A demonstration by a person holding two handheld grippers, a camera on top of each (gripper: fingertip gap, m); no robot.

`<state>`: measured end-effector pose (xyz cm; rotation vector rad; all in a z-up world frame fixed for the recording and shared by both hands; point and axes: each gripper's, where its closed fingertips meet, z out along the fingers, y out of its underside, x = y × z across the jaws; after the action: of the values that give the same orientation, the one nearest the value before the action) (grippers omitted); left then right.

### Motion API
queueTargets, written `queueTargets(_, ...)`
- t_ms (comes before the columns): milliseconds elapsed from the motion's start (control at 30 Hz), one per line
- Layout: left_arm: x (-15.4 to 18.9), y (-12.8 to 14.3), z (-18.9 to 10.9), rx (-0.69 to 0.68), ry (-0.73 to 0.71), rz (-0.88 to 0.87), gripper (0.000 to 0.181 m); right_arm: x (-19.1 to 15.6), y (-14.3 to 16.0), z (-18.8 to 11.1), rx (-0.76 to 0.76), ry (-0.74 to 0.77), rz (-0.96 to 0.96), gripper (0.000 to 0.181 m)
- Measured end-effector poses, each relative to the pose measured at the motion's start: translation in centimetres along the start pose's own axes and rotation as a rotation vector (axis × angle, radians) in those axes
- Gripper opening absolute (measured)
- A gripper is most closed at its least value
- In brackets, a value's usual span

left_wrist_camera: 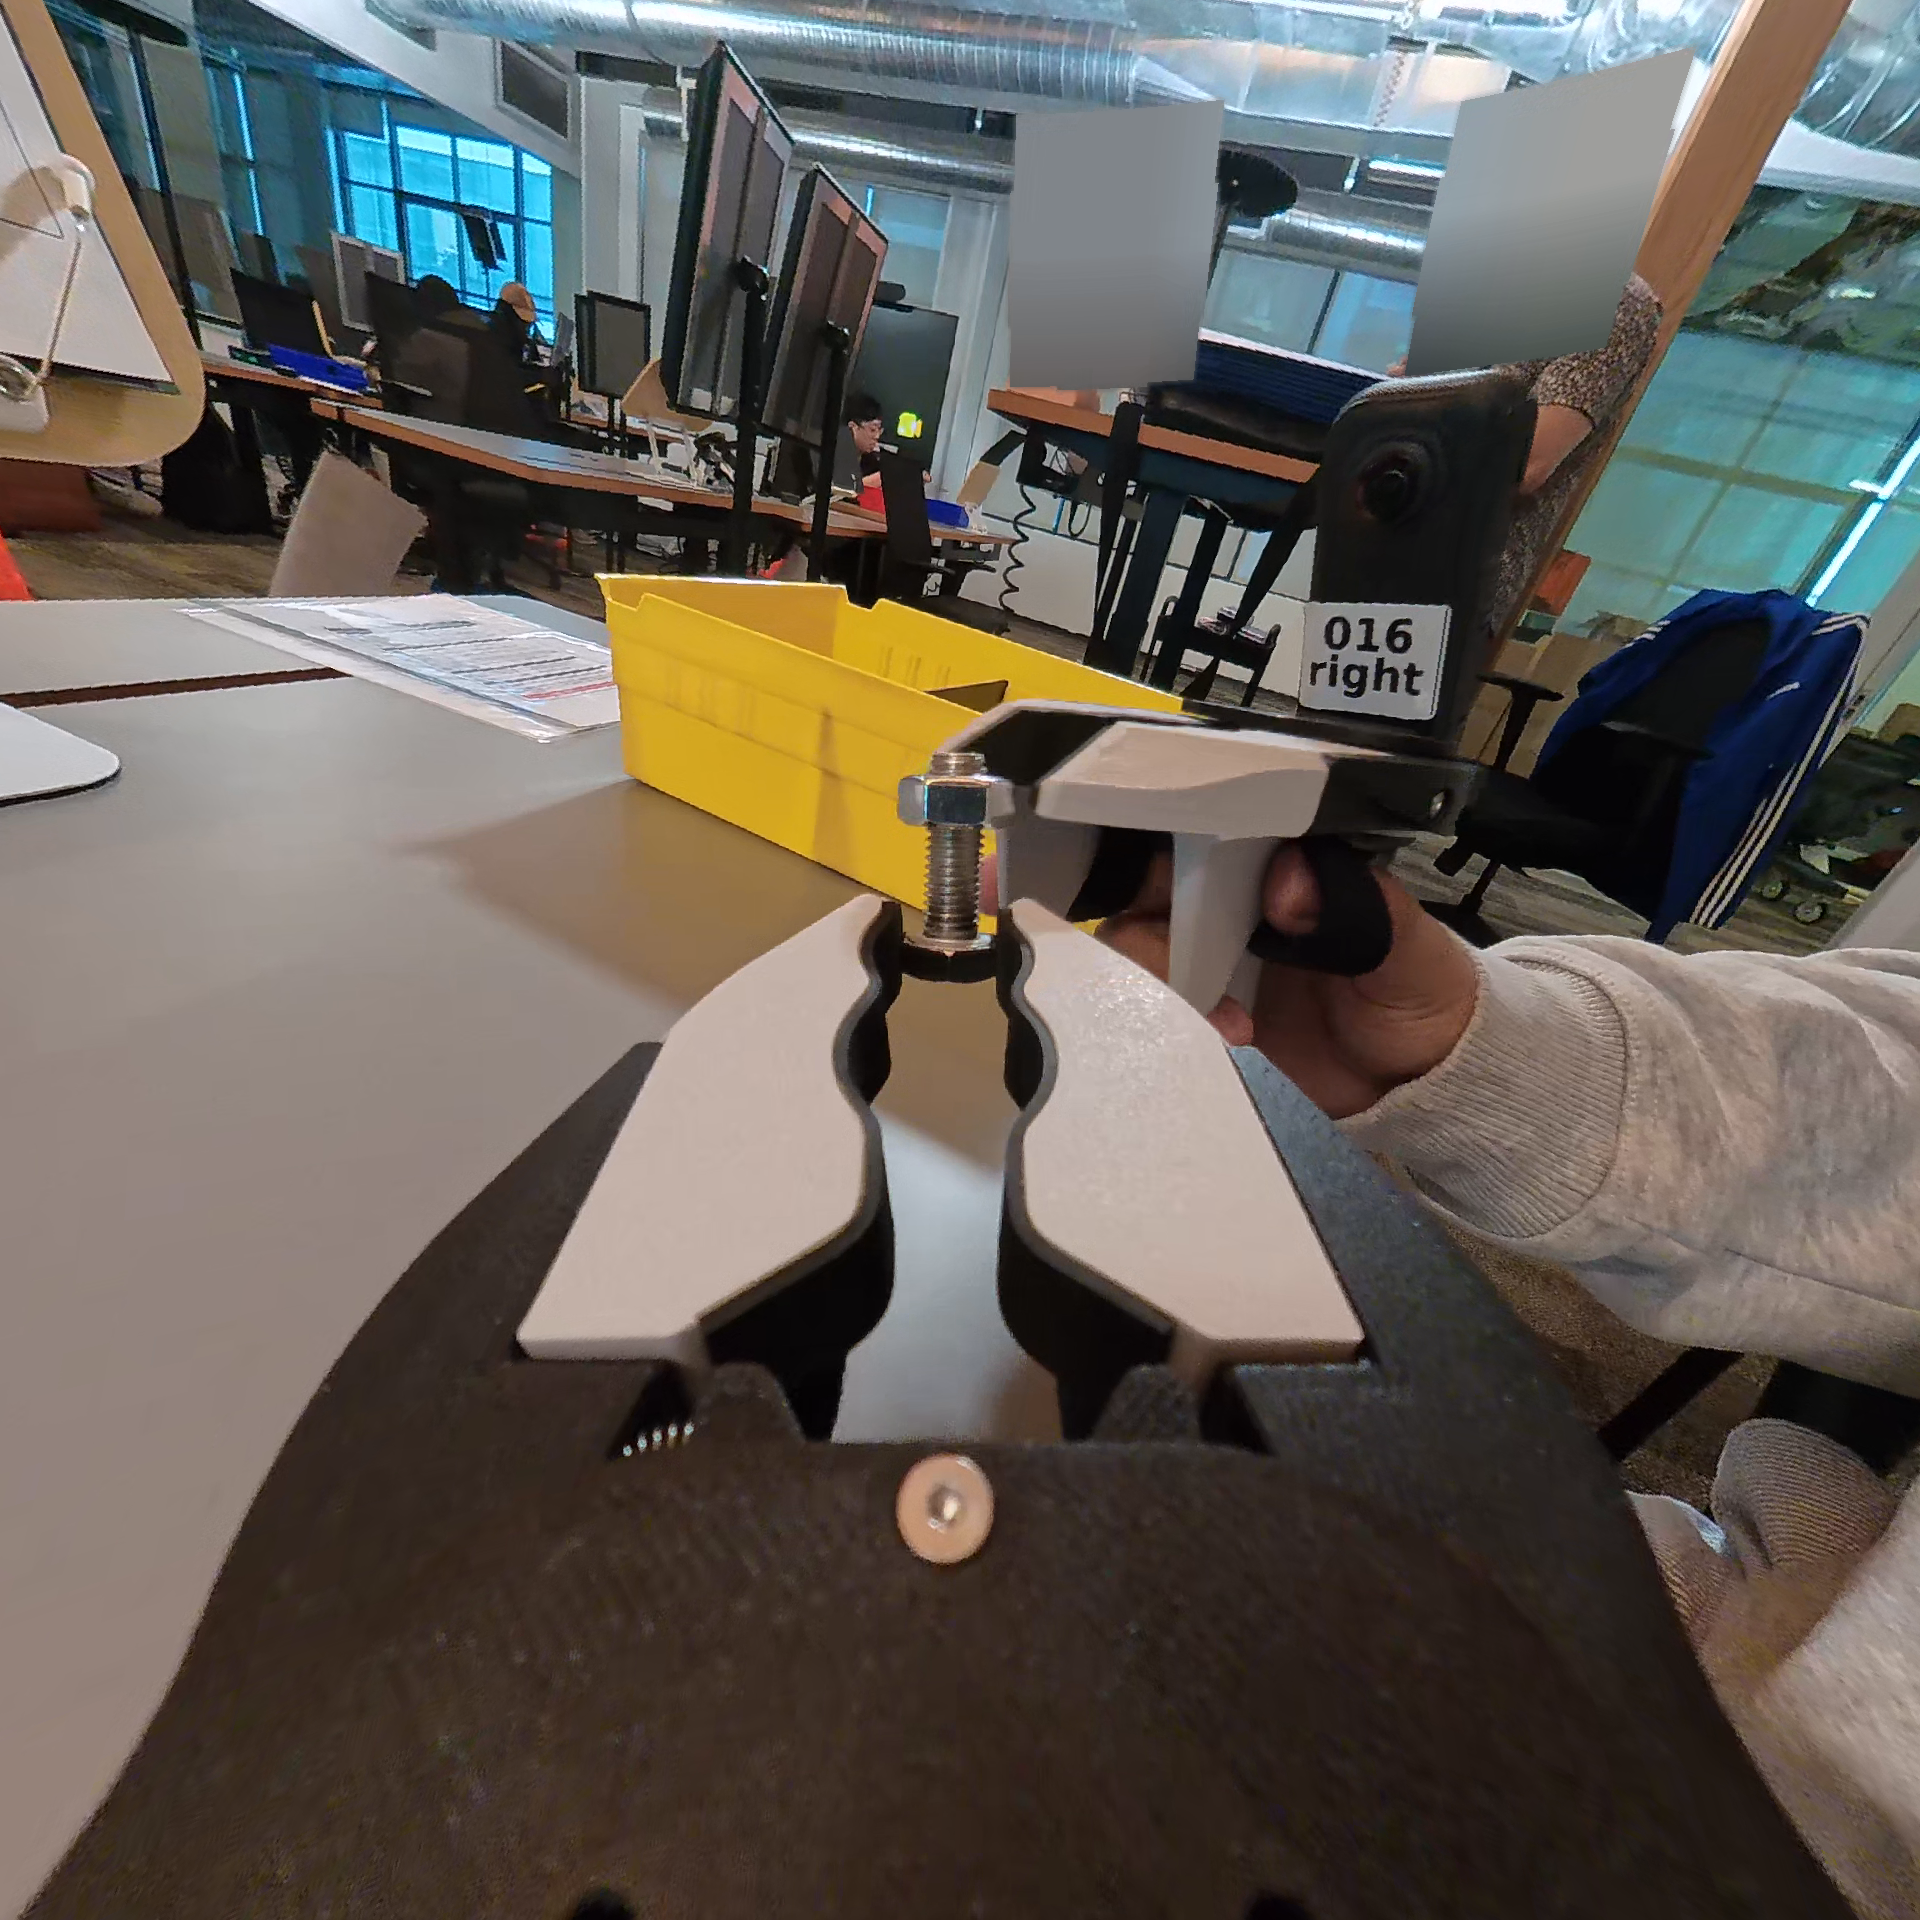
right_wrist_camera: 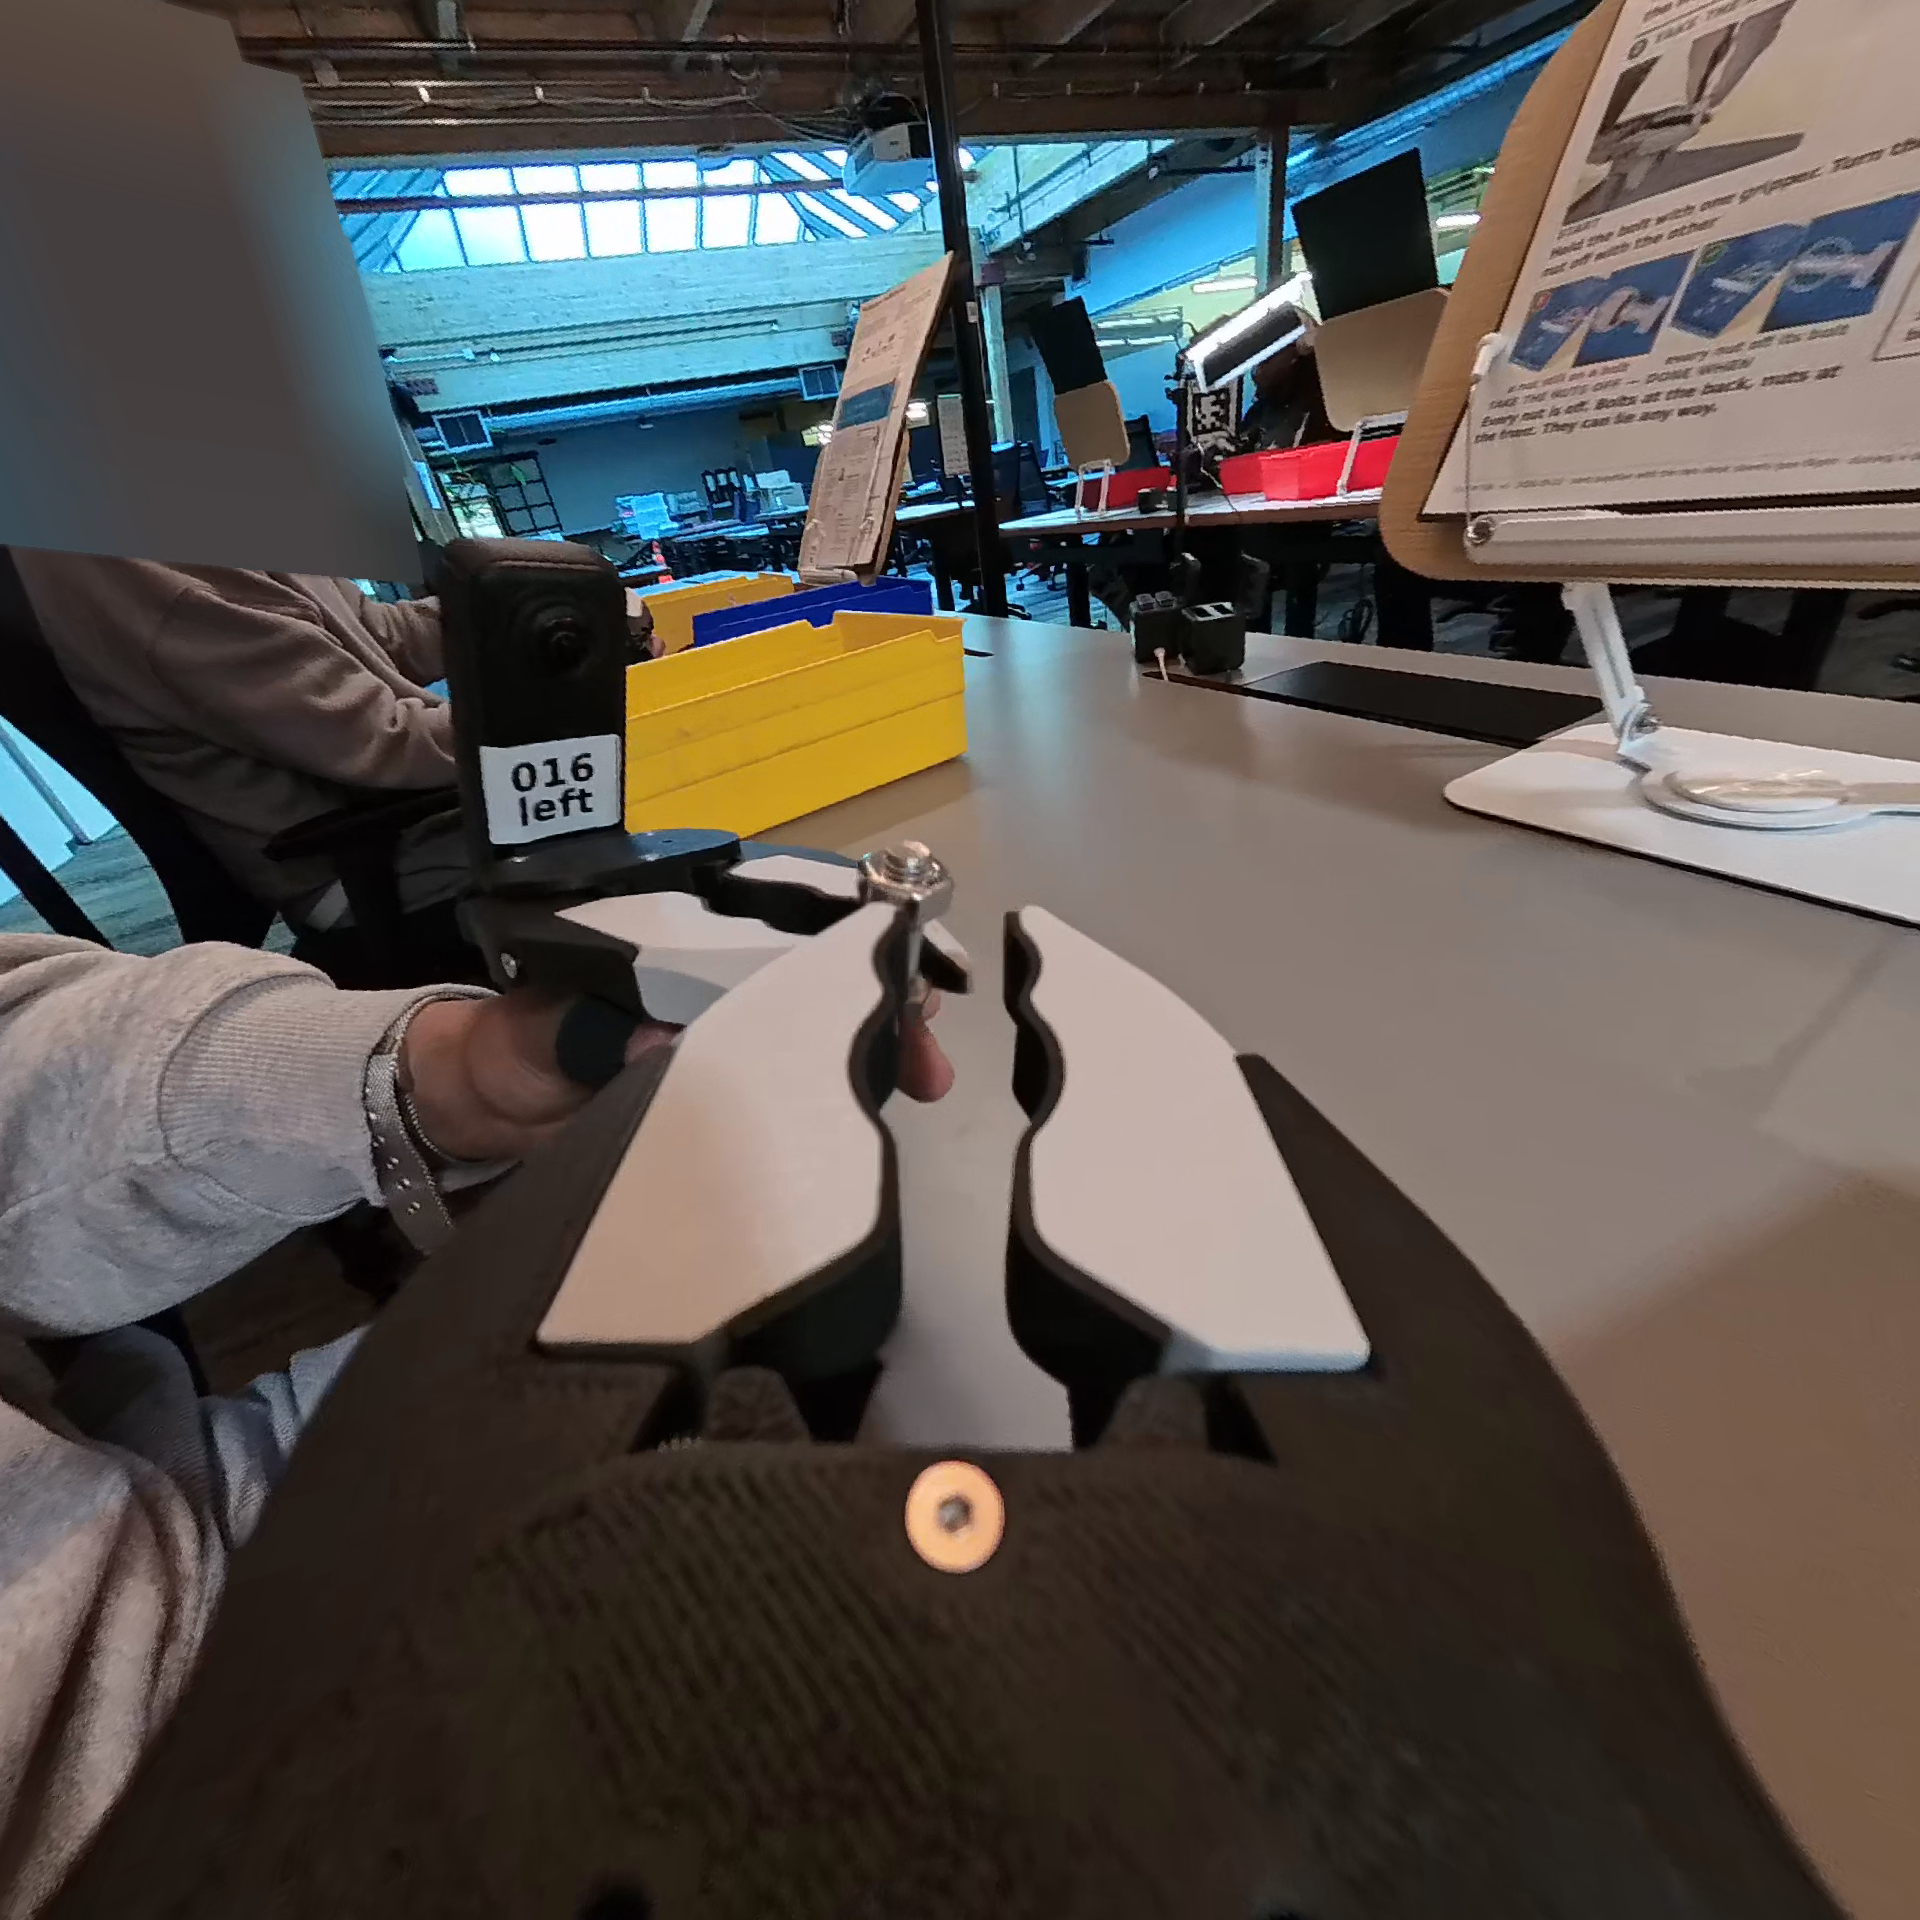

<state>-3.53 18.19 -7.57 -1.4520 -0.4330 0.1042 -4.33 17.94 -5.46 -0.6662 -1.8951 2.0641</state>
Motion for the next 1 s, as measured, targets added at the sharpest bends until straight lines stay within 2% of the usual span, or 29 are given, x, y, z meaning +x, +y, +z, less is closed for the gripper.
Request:
queueTargets(167,0.1,0.1,0.1,-0.003,0.003,0.007,0.018,-0.8,-0.2,0.2,0.015,-0.031,-0.008,0.023)
queueTargets(400,-0.2,-0.2,-0.1,0.010,-0.006,0.002,0.017,0.9,0.4,-0.2,-0.029,0.062,-0.008,0.014)
queueTargets(667,0.2,-0.1,0.0,0.005,0.004,0.017,0.017,-0.9,0.2,0.4,-0.015,-0.012,-0.024,0.021)
queueTargets(867,-0.2,-0.5,-0.2,0.024,-0.007,0.005,0.017,1.3,0.6,-0.3,-0.034,0.076,0.035,0.011)
queueTargets(1000,0.0,-0.3,-0.1,0.016,-0.003,0.011,0.018,0.3,-0.5,-0.5,0.034,0.005,0.071,0.018)
